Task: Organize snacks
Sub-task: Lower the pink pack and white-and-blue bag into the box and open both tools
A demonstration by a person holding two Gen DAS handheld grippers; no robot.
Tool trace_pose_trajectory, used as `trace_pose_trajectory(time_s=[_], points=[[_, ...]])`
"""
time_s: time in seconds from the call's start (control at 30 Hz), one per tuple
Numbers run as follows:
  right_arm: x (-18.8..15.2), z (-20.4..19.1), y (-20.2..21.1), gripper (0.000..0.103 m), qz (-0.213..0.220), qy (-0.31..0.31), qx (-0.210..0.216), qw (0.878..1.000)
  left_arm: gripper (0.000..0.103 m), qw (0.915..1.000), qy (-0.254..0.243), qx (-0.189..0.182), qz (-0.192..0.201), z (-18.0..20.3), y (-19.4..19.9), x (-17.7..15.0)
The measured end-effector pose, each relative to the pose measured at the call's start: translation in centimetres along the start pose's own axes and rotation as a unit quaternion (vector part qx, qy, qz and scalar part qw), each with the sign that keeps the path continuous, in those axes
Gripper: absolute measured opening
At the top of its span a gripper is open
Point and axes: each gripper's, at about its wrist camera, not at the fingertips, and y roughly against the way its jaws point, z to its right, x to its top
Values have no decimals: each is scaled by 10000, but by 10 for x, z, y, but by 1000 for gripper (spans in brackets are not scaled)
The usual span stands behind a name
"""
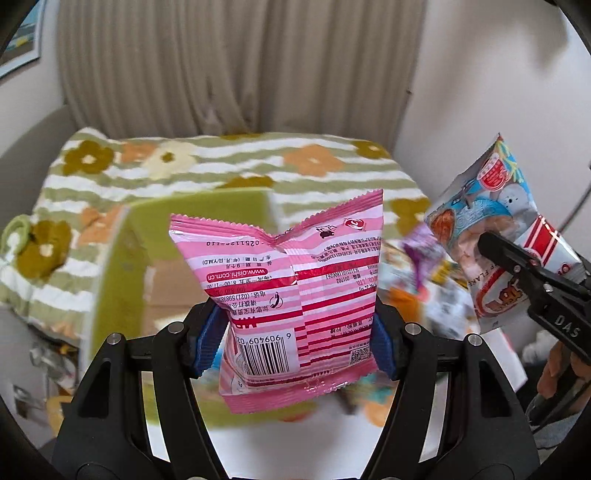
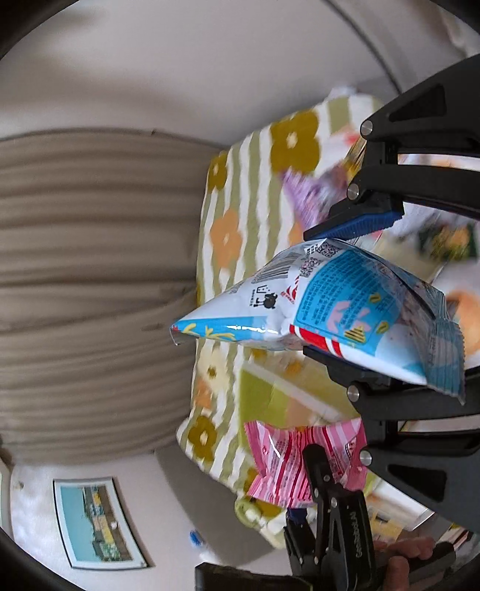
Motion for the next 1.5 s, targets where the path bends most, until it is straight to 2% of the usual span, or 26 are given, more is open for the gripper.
trace_pose_trajectory(time_s=[0.2, 0.43, 0.47, 0.53, 0.57, 0.6, 0.77, 0.97, 1.33, 1.4, 1.43, 1.47, 1.5], points=[[37, -68, -51, 49, -82, -6, 388, 9992, 64, 9994, 21, 303, -180, -83, -21, 27], [56, -121, -106, 49, -391, -212, 443, 9980, 65, 9975, -60, 248, -655, -146, -73, 47], [57, -125, -112, 49, -443, -247, 433, 9978, 68, 9970, -89, 220, -737, -150, -82, 49], [59, -129, -123, 49, -532, -321, 400, 9973, 83, 9958, -173, 220, -874, -160, -100, 54], [60, -131, -128, 49, -569, -349, 379, 9971, 97, 9956, -199, 250, -881, -161, -102, 53], [60, -133, -133, 49, -610, -375, 357, 9968, 102, 9956, -224, 279, -869, -163, -106, 54], [56, -136, -151, 49, -798, -469, 290, 9953, 102, 9954, -142, 231, -923, -176, -111, 45], [48, -143, -169, 49, -1012, -366, 207, 9940, 102, 9956, 339, 107, -863, -195, -98, 32], [38, -144, -214, 50, -1530, -348, 294, 9872, 102, 9929, 664, 374, -919, -204, -96, 21], [37, -143, -222, 52, -1567, -363, 234, 9867, 102, 9922, 680, 416, -963, -202, -97, 19], [37, -142, -224, 59, -1531, -375, 225, 9872, 102, 9920, 662, 451, -978, -200, -97, 19], [38, -142, -225, 77, -1512, -378, 248, 9875, 102, 9920, 643, 476, -981, -199, -97, 18], [38, -141, -225, 86, -1499, -368, 284, 9876, 102, 9920, 619, 505, -982, -197, -97, 18]])
